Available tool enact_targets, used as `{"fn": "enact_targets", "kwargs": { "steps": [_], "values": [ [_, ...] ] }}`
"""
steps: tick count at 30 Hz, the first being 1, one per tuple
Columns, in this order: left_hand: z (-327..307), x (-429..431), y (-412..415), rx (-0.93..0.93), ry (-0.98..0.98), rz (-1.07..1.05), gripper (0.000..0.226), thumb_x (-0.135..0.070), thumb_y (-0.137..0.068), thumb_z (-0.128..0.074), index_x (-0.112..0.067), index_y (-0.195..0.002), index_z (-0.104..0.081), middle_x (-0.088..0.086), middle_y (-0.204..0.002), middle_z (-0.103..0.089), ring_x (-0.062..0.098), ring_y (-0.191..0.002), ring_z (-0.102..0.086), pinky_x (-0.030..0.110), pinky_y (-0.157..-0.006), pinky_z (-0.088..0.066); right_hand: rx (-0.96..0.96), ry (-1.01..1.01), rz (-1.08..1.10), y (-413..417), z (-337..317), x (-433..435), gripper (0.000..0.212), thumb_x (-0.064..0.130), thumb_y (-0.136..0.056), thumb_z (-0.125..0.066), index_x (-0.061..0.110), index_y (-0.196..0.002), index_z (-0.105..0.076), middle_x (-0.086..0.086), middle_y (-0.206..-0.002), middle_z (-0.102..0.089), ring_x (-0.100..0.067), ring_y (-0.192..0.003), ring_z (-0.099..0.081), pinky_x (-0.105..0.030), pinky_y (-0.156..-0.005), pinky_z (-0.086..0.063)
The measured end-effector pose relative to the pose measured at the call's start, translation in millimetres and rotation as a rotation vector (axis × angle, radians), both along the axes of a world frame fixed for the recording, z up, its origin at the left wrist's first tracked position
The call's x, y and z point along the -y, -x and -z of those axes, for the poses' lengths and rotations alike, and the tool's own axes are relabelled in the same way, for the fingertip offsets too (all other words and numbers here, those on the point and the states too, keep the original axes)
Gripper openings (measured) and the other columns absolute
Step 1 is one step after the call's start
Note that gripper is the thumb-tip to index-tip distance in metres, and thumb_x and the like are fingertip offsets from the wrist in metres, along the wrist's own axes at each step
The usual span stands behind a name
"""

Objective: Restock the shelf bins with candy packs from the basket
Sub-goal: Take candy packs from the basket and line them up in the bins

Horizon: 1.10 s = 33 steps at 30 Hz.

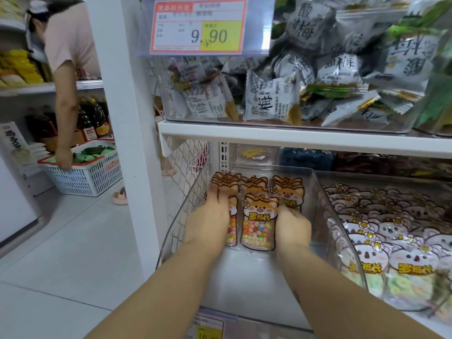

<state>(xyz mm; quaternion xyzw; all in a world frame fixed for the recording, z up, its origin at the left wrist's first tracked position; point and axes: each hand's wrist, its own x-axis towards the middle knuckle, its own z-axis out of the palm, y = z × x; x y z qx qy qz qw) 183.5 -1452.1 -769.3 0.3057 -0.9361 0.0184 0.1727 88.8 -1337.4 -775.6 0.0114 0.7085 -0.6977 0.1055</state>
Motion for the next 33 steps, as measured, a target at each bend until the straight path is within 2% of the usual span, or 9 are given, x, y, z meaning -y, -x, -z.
{"fn": "enact_targets", "kwargs": {
  "steps": [2, 5, 7, 11, 18, 23, 27, 31, 33],
  "values": [
    [1.1, 0.1, 0.1, -0.003, 0.015, -0.009, 0.063, 0.001, -0.089, -0.051, -0.019, -0.144, -0.029, 0.007, -0.149, -0.019, 0.03, -0.09, -0.069, 0.04, -0.066, -0.052, -0.012, 0.011, 0.054, -0.8, -5.7, -5.1, 0.027, 0.026, -0.094, -0.052, 0.017, -0.07, -0.061, -0.005, -0.08, -0.064, -0.03, -0.087, -0.06, -0.041, -0.084, -0.048],
    [2.9, 0.6, 0.1, -0.015, -0.002, -0.002, 0.065, 0.002, -0.087, -0.053, -0.02, -0.144, -0.03, 0.007, -0.149, -0.019, 0.029, -0.089, -0.069, 0.04, -0.067, -0.054, -0.017, 0.059, 0.124, 0.2, -6.8, -9.2, 0.027, 0.03, -0.096, -0.05, 0.014, -0.082, -0.066, -0.006, -0.085, -0.065, -0.028, -0.086, -0.059, -0.037, -0.078, -0.045],
    [3.1, 0.8, -0.1, -0.021, -0.007, -0.002, 0.065, 0.001, -0.087, -0.054, -0.02, -0.144, -0.031, 0.007, -0.149, -0.019, 0.029, -0.09, -0.069, 0.04, -0.068, -0.054, -0.018, 0.067, 0.128, 0.8, -5.6, -8.3, 0.023, 0.029, -0.094, -0.052, 0.015, -0.089, -0.069, -0.006, -0.087, -0.067, -0.029, -0.088, -0.061, -0.038, -0.081, -0.048],
    [1.5, -0.9, -0.5, -0.015, -0.004, -0.006, 0.064, 0.0, -0.088, -0.055, -0.019, -0.145, -0.031, 0.007, -0.15, -0.017, 0.028, -0.094, -0.068, 0.04, -0.071, -0.055, -0.017, 0.086, 0.132, -0.4, -3.4, -3.8, 0.016, 0.027, -0.089, -0.057, 0.018, -0.087, -0.07, -0.005, -0.09, -0.071, -0.031, -0.093, -0.064, -0.048, -0.09, -0.053],
    [-0.1, -2.0, -1.0, -0.023, -0.014, -0.015, 0.064, 0.0, -0.088, -0.056, -0.018, -0.145, -0.031, 0.007, -0.151, -0.018, 0.029, -0.094, -0.068, 0.039, -0.071, -0.055, -0.013, 0.14, 0.162, 0.4, -3.2, -5.0, 0.015, 0.021, -0.09, -0.056, 0.024, -0.091, -0.07, -0.001, -0.094, -0.07, -0.029, -0.096, -0.064, -0.048, -0.093, -0.052],
    [2.9, -2.7, -1.9, -0.026, 0.015, -0.018, 0.068, -0.003, -0.087, -0.059, -0.015, -0.145, -0.025, 0.008, -0.152, -0.015, 0.026, -0.097, -0.068, 0.037, -0.072, -0.055, -0.062, 0.136, 0.156, 1.7, -4.8, -3.5, 0.025, 0.021, -0.096, -0.055, 0.02, -0.116, -0.07, 0.003, -0.101, -0.065, -0.024, -0.104, -0.06, -0.045, -0.099, -0.049],
    [3.2, -3.6, -1.8, -0.033, 0.02, -0.014, 0.068, -0.007, -0.09, -0.057, -0.015, -0.147, -0.021, 0.008, -0.154, -0.014, 0.025, -0.102, -0.066, 0.036, -0.073, -0.054, -0.09, 0.108, 0.14, 2.0, -8.3, -3.5, 0.02, 0.018, -0.097, -0.054, 0.027, -0.104, -0.07, 0.002, -0.107, -0.067, -0.023, -0.104, -0.061, -0.042, -0.097, -0.049],
    [2.3, -4.2, -1.9, -0.028, 0.027, -0.007, 0.07, -0.006, -0.09, -0.056, -0.015, -0.149, -0.019, 0.009, -0.157, -0.011, 0.026, -0.103, -0.065, 0.035, -0.072, -0.053, -0.007, 0.012, 0.019, 6.2, -6.8, -3.9, 0.022, 0.018, -0.099, -0.047, 0.008, -0.087, -0.063, -0.011, -0.092, -0.065, -0.021, -0.073, -0.055, -0.033, -0.067, -0.045],
    [2.9, -3.3, -2.1, -0.026, 0.028, 0.001, 0.073, -0.005, -0.089, -0.056, -0.015, -0.151, -0.018, 0.008, -0.157, -0.011, 0.026, -0.105, -0.065, 0.035, -0.074, -0.055, 0.034, -0.022, -0.024, 6.0, -6.7, -1.6, 0.036, 0.026, -0.102, -0.04, 0.007, -0.077, -0.057, -0.013, -0.096, -0.066, -0.028, -0.081, -0.06, -0.039, -0.078, -0.05]
  ]
}}
